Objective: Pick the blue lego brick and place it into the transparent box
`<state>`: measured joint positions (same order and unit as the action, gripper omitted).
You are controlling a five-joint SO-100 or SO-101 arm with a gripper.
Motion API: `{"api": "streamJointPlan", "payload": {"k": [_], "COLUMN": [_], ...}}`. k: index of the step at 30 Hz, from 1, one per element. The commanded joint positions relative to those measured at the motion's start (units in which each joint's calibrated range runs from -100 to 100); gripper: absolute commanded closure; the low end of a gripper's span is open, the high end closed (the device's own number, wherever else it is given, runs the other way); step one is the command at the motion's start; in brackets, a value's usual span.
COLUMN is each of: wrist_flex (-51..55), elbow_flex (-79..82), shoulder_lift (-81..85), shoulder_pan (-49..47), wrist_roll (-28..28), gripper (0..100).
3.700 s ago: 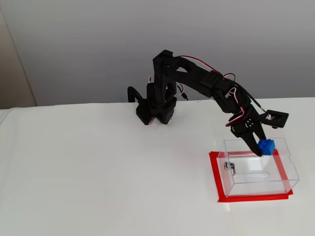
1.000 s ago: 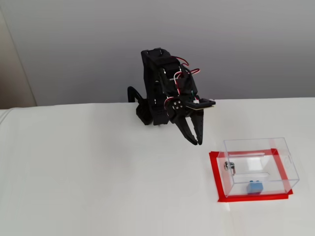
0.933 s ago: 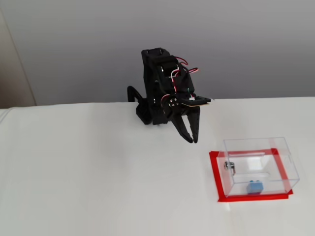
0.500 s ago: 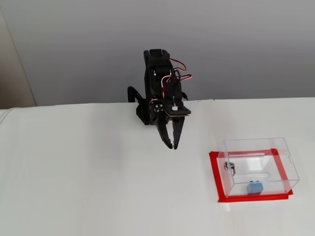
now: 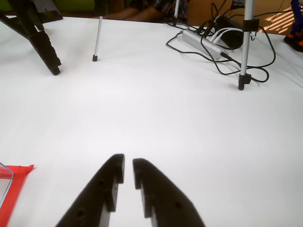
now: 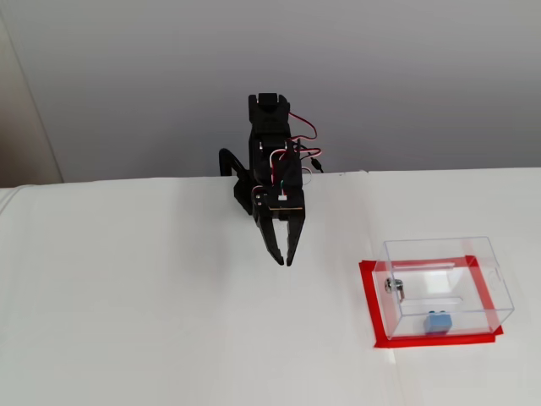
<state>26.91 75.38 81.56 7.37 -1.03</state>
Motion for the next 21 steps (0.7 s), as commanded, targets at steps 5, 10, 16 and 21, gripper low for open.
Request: {"api": "streamJointPlan", "payload": {"k": [5,10,16,21], "wrist_flex": [-0.9,-0.2,3.7,4.0], "elbow_flex": [11.3,18.7,22.0,23.8], "shoulder_lift": [8.3,16.1,18.2,18.2], "shoulder_pan": [0.4,0.1,0.4,0.7], "wrist_roll": [0.2,0.2,0.2,-0.2], "gripper": [98,98,98,98]}}
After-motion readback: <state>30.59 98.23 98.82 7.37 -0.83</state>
